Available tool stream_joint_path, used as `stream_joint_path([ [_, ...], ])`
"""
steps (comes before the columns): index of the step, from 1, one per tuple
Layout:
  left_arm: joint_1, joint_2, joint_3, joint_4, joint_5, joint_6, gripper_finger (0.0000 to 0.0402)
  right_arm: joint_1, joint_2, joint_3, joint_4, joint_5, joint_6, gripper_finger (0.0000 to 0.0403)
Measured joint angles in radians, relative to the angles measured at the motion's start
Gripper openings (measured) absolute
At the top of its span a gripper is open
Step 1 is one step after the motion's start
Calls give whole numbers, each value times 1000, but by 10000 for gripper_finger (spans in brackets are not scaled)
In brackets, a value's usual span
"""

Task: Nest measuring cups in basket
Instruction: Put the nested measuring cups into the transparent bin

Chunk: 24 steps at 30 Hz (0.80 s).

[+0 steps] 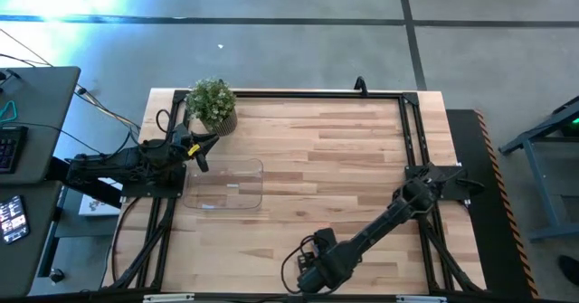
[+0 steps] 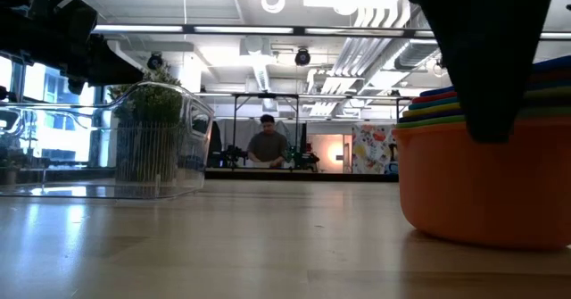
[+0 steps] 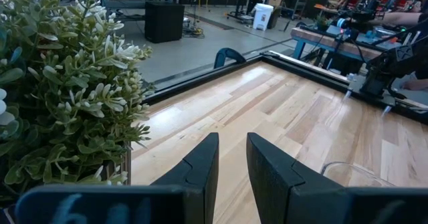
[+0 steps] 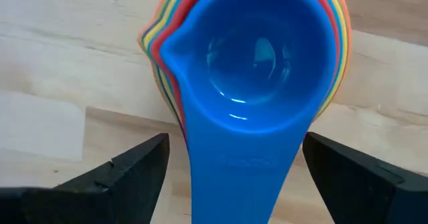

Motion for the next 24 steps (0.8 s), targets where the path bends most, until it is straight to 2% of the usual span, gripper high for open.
stream_joint_path([
  [7, 0, 0, 0, 0, 0, 0, 67, -7, 11, 0, 0, -41, 10, 331],
  [15, 0, 0, 0, 0, 0, 0, 67, -16, 23, 0, 10, -53, 35, 300],
  [19, 0, 0, 0, 0, 0, 0, 67, -19, 27, 0, 28, -68, 36, 273],
  [24, 0, 0, 0, 0, 0, 0, 67, -23, 27, 0, 32, -66, 37, 216],
])
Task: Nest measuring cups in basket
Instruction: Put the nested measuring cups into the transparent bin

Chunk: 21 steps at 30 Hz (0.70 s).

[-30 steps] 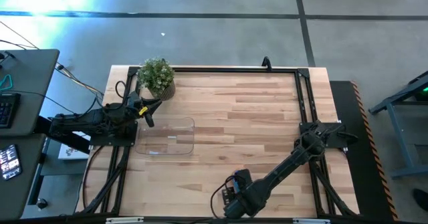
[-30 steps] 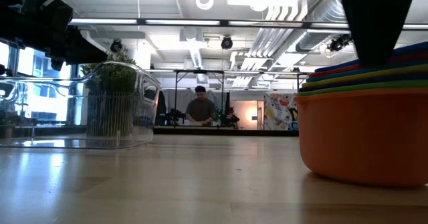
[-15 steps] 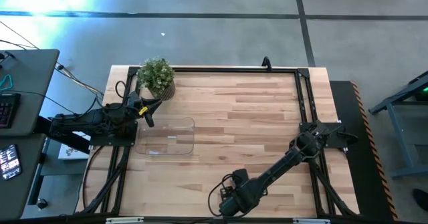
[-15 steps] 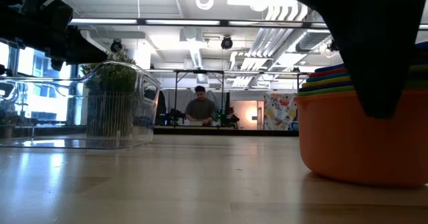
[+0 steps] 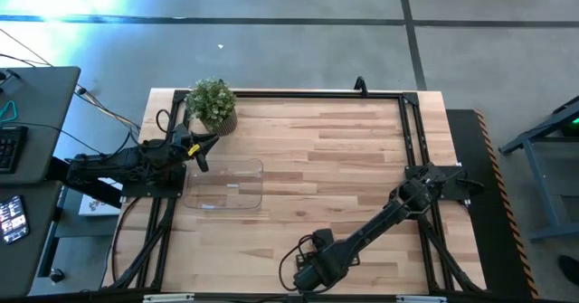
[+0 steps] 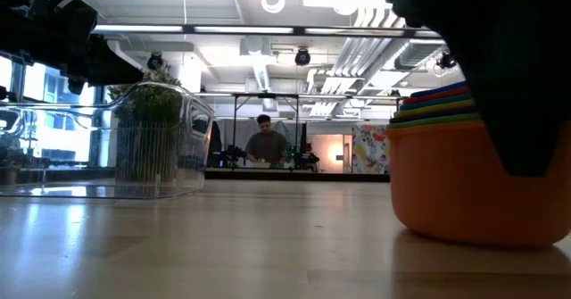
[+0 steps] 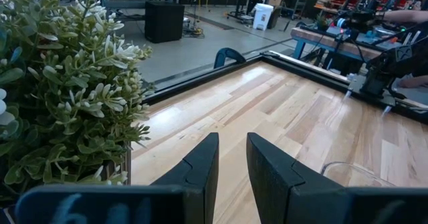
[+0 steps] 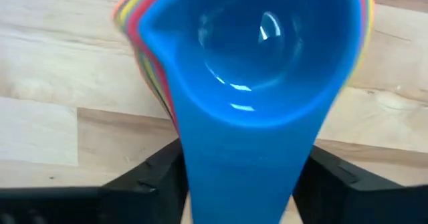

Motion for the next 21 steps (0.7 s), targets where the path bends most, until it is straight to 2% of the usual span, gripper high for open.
stream_joint_path([
  [4, 0, 0, 0, 0, 0, 0, 67, -4, 0, 0, 2, -11, -2, 167],
  [7, 0, 0, 0, 0, 0, 0, 67, -7, 0, 0, 2, -11, -3, 149],
  [21, 0, 0, 0, 0, 0, 0, 67, -21, 0, 0, 5, -22, -30, 139],
])
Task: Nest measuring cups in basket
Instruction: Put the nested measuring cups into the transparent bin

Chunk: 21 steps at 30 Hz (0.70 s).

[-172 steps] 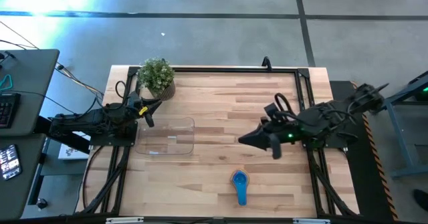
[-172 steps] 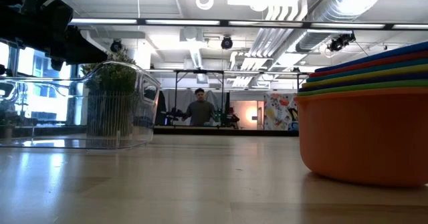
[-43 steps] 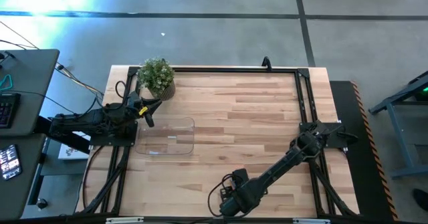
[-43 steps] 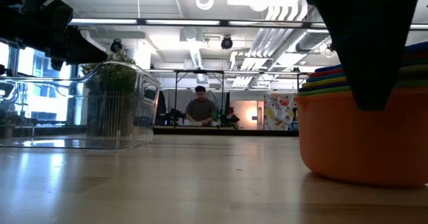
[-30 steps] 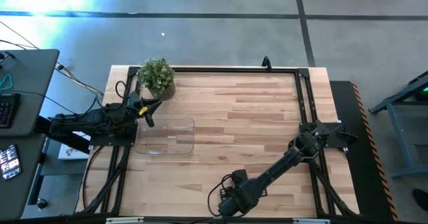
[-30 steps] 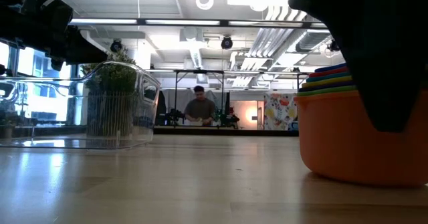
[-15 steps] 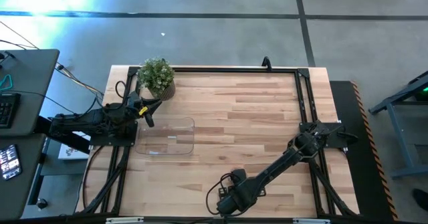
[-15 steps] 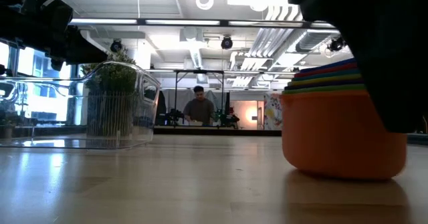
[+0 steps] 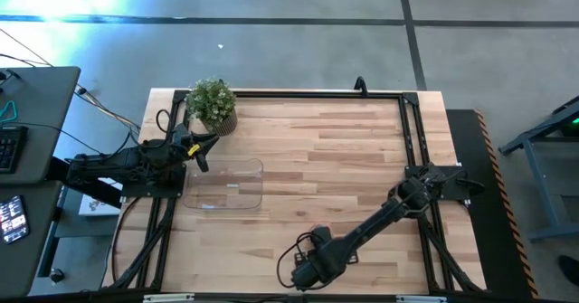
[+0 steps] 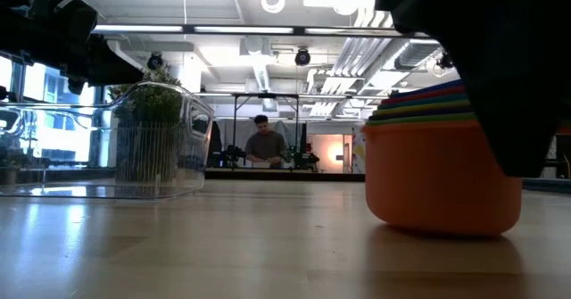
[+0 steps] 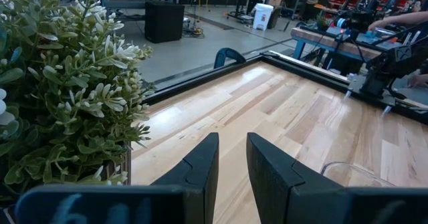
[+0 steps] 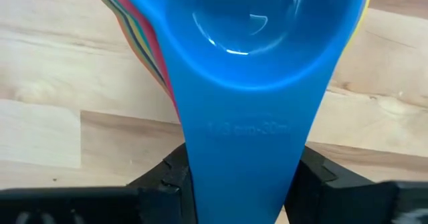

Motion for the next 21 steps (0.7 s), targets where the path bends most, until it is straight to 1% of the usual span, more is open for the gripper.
stream_joint_path([
  [6, 0, 0, 0, 0, 0, 0, 67, -4, 0, 0, 5, 0, -8, 136],
  [9, 0, 0, 0, 0, 0, 0, 67, -5, 0, 0, 13, -4, -15, 127],
  [21, 0, 0, 0, 0, 0, 0, 67, -7, 0, 0, 16, -8, -27, 127],
])
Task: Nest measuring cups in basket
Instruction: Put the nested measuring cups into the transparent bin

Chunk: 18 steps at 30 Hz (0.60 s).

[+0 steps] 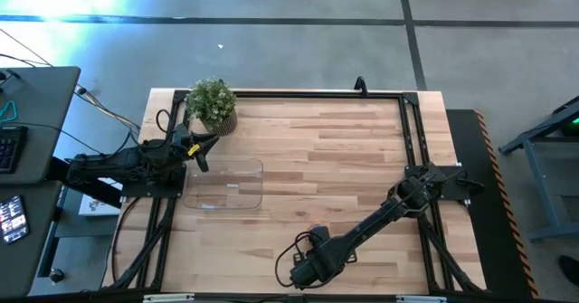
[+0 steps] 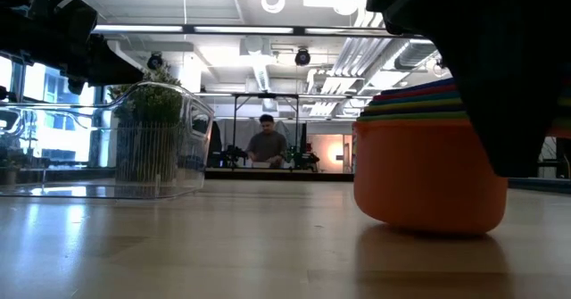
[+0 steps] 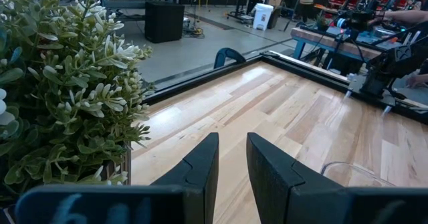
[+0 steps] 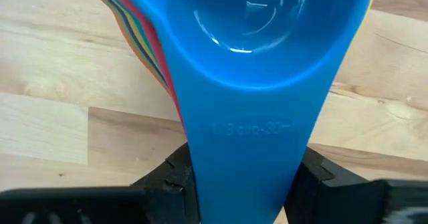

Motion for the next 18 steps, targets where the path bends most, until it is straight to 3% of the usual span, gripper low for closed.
stream_joint_path([
  [18, 0, 0, 0, 0, 0, 0, 67, -4, 0, 0, 11, 12, -77, 127],
])
